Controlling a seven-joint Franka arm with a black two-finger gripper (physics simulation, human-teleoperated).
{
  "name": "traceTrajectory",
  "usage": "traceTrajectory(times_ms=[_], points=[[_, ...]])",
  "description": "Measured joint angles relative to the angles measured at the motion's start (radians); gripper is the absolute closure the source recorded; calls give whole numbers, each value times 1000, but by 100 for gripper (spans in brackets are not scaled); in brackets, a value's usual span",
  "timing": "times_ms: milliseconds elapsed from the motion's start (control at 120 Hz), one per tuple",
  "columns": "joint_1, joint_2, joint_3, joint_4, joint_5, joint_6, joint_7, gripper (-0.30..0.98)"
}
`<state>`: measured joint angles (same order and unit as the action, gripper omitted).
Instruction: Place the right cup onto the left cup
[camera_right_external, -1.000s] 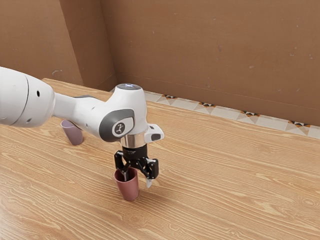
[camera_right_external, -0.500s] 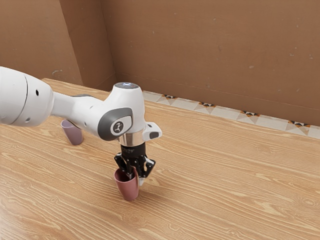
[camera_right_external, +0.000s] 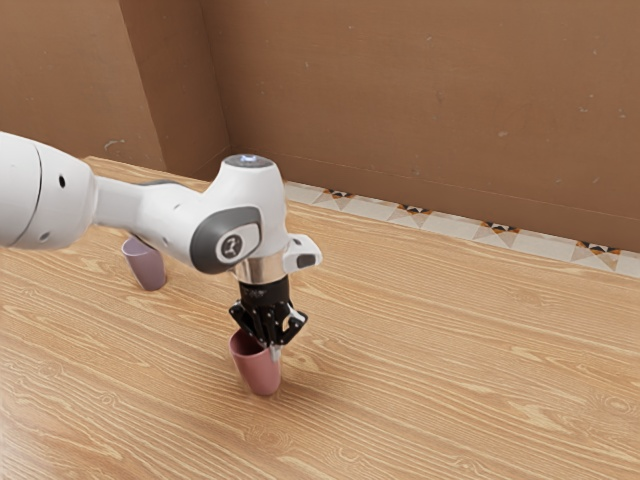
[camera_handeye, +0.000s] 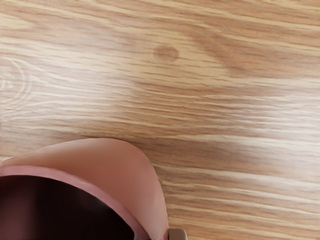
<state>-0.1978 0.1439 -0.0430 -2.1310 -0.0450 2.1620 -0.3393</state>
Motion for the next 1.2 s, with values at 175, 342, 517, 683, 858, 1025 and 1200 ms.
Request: traceTrajectory(times_ms=[175, 342, 517, 683, 858, 1025, 1200], points=[[4, -37, 3, 33, 9, -28, 0, 78], [2, -44, 23, 124, 17, -98, 11, 78], [21, -58, 37, 191, 26, -179, 32, 78], [91, -76, 37, 213, 32, -231, 58, 78], [163, -91, 37, 228, 36, -259, 85, 79], [209, -88, 36, 285, 39, -281, 113, 79], [241, -77, 35, 359, 50, -304, 141, 79]])
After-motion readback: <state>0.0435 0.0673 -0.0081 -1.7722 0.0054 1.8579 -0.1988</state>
